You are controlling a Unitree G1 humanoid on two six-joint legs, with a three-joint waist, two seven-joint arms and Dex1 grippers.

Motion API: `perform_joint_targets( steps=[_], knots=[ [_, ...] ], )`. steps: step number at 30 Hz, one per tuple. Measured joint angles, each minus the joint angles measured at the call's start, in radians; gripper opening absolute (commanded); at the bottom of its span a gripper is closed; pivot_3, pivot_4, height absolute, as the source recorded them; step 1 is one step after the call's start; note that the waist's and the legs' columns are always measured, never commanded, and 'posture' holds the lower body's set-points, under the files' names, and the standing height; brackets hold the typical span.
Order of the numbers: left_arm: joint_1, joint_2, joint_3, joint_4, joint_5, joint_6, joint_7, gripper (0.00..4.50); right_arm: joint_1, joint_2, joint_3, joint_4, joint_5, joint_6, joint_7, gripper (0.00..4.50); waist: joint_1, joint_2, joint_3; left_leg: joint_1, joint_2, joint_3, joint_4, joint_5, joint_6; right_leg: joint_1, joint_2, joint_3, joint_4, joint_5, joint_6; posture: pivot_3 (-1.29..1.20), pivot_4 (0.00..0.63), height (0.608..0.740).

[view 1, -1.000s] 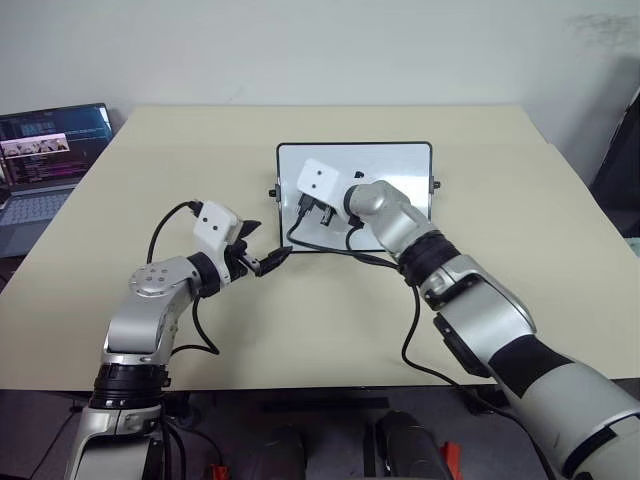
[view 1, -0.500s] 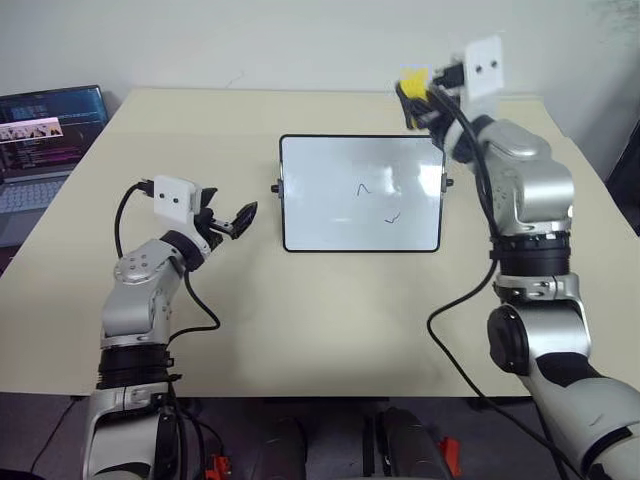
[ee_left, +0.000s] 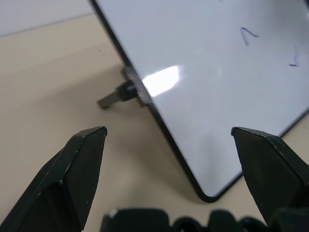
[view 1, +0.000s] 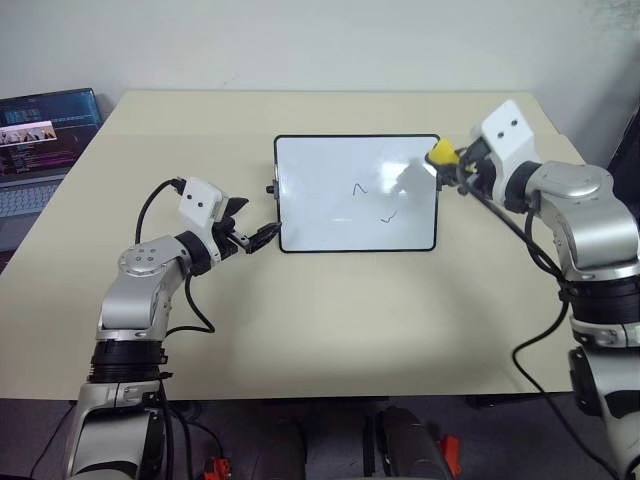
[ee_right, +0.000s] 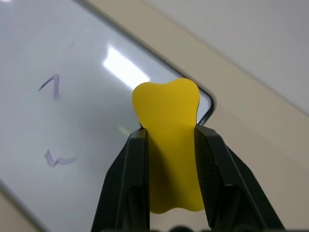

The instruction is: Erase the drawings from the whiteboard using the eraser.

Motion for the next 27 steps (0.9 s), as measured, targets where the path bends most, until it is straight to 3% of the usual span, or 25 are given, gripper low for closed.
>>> perform_joint_targets(
  steps=[8,18,27],
  knots=[
    [-0.012,0.077,-0.035,-0.085,-0.004,0.064,-0.087,4.5,0.021,-0.047,0.011,-0.005,0.005,-0.032,0.068,0.97,0.001,0.0,0.0,0.0,0.0,0.0,0.001,0.0,0.0,0.0,0.0,0.0,0.0,0.0,0.0,0.0,0.15,0.74],
    [-0.012,0.09,-0.052,-0.111,0.006,0.081,-0.103,4.5,0.039,-0.026,0.007,-0.005,0.013,-0.089,0.038,0.97,0.002,0.0,0.0,0.0,0.0,0.0,0.001,0.0,0.0,0.0,0.0,0.0,0.0,0.0,0.0,0.0,0.15,0.74],
    [0.003,0.09,-0.055,-0.125,0.007,0.083,-0.104,4.5,0.144,-0.023,-0.038,-0.027,0.043,-0.112,0.012,0.97,0.003,0.0,0.0,0.0,0.0,0.0,0.002,0.0,0.0,0.0,0.0,0.001,0.001,0.0,0.0,0.0,0.15,0.74]
  ],
)
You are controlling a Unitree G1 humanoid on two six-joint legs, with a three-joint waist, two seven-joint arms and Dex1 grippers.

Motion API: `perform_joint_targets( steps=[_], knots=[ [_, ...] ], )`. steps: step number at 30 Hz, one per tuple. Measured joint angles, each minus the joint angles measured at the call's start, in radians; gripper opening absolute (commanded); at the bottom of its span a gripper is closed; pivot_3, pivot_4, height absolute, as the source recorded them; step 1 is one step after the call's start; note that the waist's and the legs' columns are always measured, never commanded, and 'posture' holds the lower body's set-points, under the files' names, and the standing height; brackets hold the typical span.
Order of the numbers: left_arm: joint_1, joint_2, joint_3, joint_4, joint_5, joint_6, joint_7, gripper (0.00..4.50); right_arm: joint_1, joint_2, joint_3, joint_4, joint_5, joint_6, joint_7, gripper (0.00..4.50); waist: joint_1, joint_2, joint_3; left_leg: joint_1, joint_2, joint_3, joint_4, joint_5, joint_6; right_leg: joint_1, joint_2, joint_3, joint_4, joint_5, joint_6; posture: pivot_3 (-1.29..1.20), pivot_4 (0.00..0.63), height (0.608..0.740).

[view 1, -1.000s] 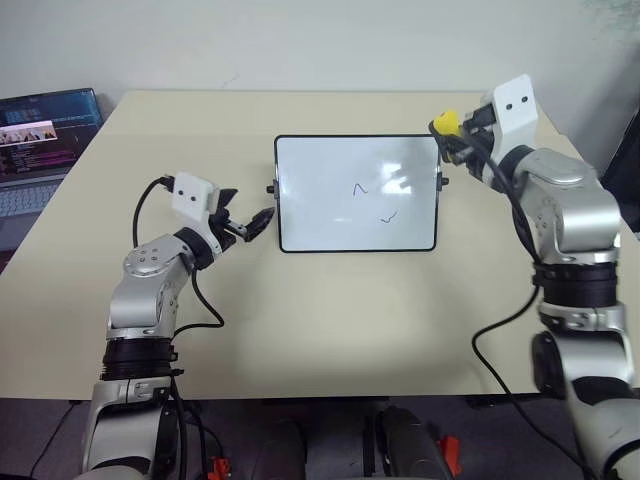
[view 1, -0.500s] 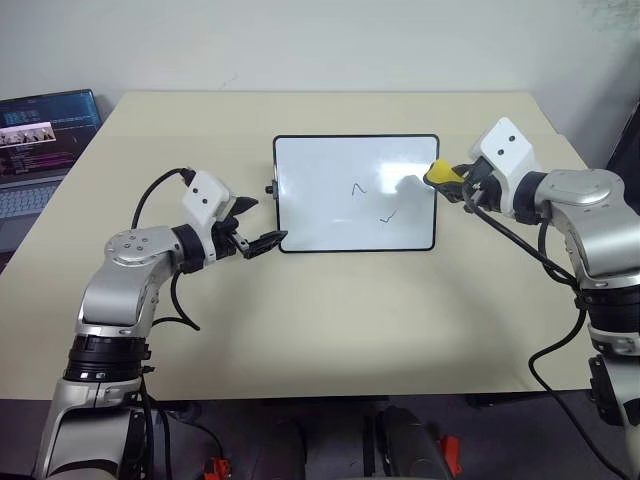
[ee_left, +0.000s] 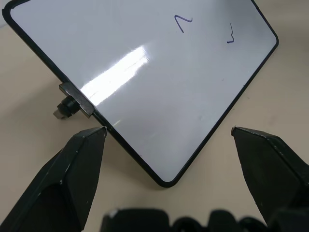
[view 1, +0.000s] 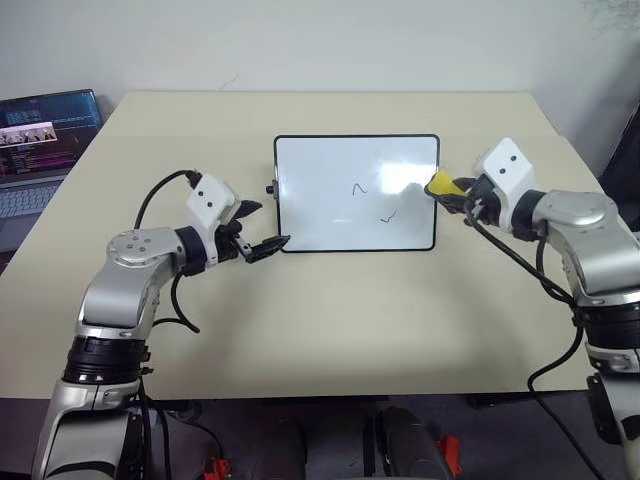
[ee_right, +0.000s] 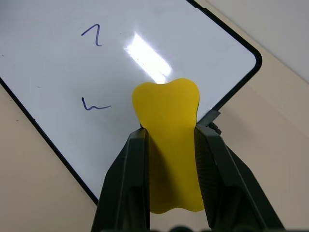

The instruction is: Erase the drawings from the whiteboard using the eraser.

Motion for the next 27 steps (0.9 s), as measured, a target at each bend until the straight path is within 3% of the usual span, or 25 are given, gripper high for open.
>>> perform_joint_targets(
  steps=[8,21,27],
  knots=[
    [0.006,0.0,-0.001,-0.007,0.001,0.0,0.0,4.5,0.037,0.045,-0.067,-0.056,0.041,-0.002,-0.059,0.97,0.001,0.0,0.0,0.0,0.0,0.0,0.001,0.0,0.0,0.001,0.0,0.0,0.0,0.0,0.0,0.0,0.15,0.74],
    [0.014,0.0,-0.01,-0.007,0.001,0.0,-0.001,4.5,0.076,0.053,-0.069,-0.056,0.044,-0.026,-0.069,0.97,-0.001,0.0,0.0,0.002,0.0,0.0,0.002,0.0,0.0,0.003,0.0,0.0,0.001,0.0,0.0,0.0,0.15,0.74],
    [0.015,-0.012,-0.024,-0.006,0.003,-0.003,0.001,4.5,-0.027,0.165,-0.028,-0.015,0.033,-0.043,-0.119,0.97,-0.006,0.0,0.0,0.011,0.0,0.002,0.001,0.0,0.0,0.01,0.001,0.002,0.002,0.0,0.0,0.0,0.15,0.74]
  ],
)
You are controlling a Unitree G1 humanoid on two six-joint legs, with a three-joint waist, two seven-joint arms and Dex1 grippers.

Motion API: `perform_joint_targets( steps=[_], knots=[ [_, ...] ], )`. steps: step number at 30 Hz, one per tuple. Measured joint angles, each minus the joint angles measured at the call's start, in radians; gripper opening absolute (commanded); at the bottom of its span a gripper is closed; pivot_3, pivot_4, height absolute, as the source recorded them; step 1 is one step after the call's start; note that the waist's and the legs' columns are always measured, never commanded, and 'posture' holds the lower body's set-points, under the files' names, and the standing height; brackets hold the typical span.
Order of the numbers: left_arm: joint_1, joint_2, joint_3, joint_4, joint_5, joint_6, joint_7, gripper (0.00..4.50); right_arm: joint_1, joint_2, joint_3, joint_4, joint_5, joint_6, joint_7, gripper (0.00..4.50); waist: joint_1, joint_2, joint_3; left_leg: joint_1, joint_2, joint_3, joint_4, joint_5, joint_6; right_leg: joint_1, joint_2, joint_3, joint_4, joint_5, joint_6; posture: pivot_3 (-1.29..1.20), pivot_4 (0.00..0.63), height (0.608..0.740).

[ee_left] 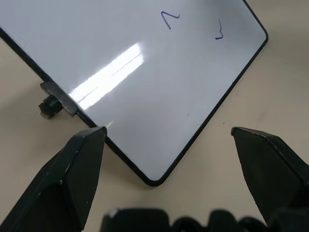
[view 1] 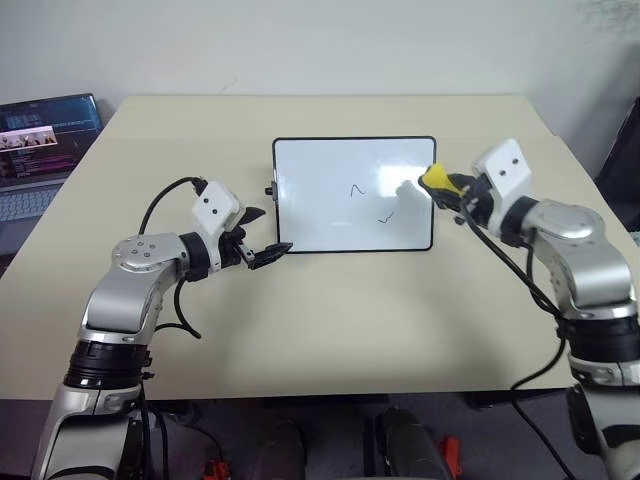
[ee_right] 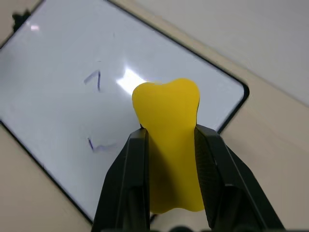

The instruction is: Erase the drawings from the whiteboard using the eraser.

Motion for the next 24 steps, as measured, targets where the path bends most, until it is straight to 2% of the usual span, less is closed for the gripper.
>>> perform_joint_targets(
  steps=[5,11,18,24],
  knots=[
    [0.0,-0.019,-0.036,0.01,0.014,-0.007,0.001,4.5,-0.104,0.125,0.087,0.099,-0.042,-0.067,-0.044,0.97,0.003,0.0,0.0,0.0,0.0,-0.001,0.0,0.0,0.0,0.001,0.0,-0.001,0.0,0.0,0.0,0.0,0.15,0.74],
    [0.002,-0.019,-0.041,0.027,0.027,-0.019,0.002,4.5,-0.154,0.204,0.171,0.222,-0.107,-0.105,-0.076,0.97,0.004,0.0,0.0,0.0,0.0,-0.001,0.0,0.0,0.0,0.0,0.0,-0.001,-0.001,0.0,0.0,0.0,0.15,0.74],
    [0.011,-0.058,0.001,0.074,0.022,-0.118,0.026,4.5,-0.245,0.258,0.216,0.441,-0.191,-0.179,-0.117,0.97,0.003,0.0,0.0,0.0,0.0,-0.001,0.0,0.0,0.0,0.0,0.0,-0.001,0.0,0.0,0.0,0.0,0.15,0.74],
    [0.114,-0.089,0.024,0.089,0.024,-0.25,0.029,4.5,-0.316,0.278,0.214,0.591,-0.228,-0.221,-0.156,0.97,0.0,0.0,0.0,0.0,0.0,0.0,-0.001,0.0,0.0,0.0,0.0,0.0,-0.001,0.0,0.0,0.0,0.15,0.74]
  ],
)
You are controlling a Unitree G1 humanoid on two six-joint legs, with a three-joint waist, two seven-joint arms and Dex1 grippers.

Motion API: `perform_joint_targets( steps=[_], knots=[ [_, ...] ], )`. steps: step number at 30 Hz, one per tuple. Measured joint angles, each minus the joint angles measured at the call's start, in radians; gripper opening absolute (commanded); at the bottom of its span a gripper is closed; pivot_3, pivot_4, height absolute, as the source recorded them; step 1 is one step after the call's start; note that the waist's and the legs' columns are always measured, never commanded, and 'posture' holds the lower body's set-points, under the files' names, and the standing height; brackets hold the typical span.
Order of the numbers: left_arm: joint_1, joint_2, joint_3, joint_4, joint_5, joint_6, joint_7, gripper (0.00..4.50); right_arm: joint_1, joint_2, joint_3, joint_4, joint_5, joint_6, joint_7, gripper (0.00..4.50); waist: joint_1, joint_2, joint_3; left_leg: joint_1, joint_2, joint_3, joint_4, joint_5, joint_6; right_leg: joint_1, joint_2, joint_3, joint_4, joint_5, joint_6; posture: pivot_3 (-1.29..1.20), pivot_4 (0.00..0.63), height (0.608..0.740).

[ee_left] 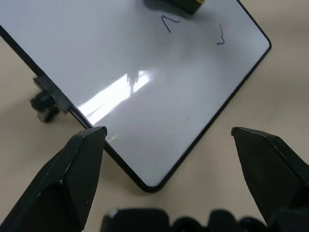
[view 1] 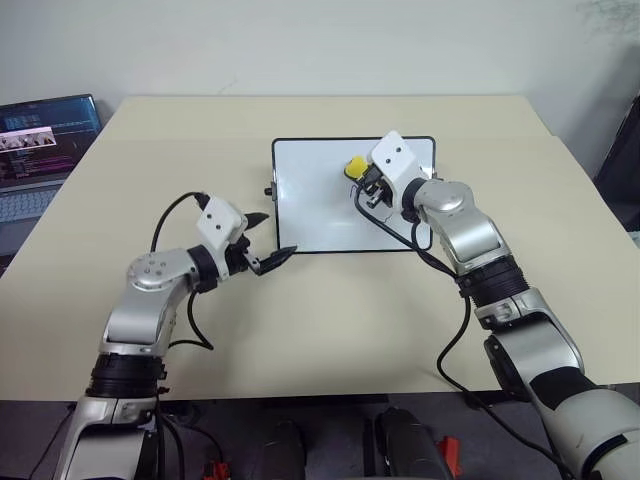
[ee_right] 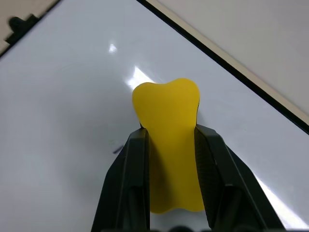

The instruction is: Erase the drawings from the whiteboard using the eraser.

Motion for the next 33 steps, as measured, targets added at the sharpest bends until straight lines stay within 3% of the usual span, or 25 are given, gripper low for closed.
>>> perform_joint_targets(
  steps=[11,25,33],
  knots=[
    [0.049,-0.056,0.031,0.116,0.025,-0.218,0.06,4.5,-0.097,0.045,0.006,0.163,-0.048,-0.032,-0.049,0.97,-0.001,0.0,0.0,0.003,0.0,0.001,0.001,0.0,0.0,0.0,0.0,0.002,0.006,0.0,0.0,0.0,0.15,0.74],
    [0.058,-0.075,0.042,0.106,-0.019,-0.215,0.029,4.5,-0.021,0.066,0.11,0.084,-0.121,0.012,0.075,0.97,0.0,-0.001,-0.001,0.012,0.0,0.001,0.003,0.0,0.0,0.005,0.001,0.003,0.013,0.0,0.0,0.0,0.15,0.74],
    [0.059,-0.075,0.04,0.106,-0.019,-0.208,0.015,4.5,-0.155,0.049,0.041,0.254,-0.131,-0.03,-0.102,0.97,0.001,-0.001,-0.001,0.012,0.0,0.001,0.003,0.001,0.001,0.005,0.001,0.003,0.013,0.0,0.0,0.0,0.15,0.74]
  ],
)
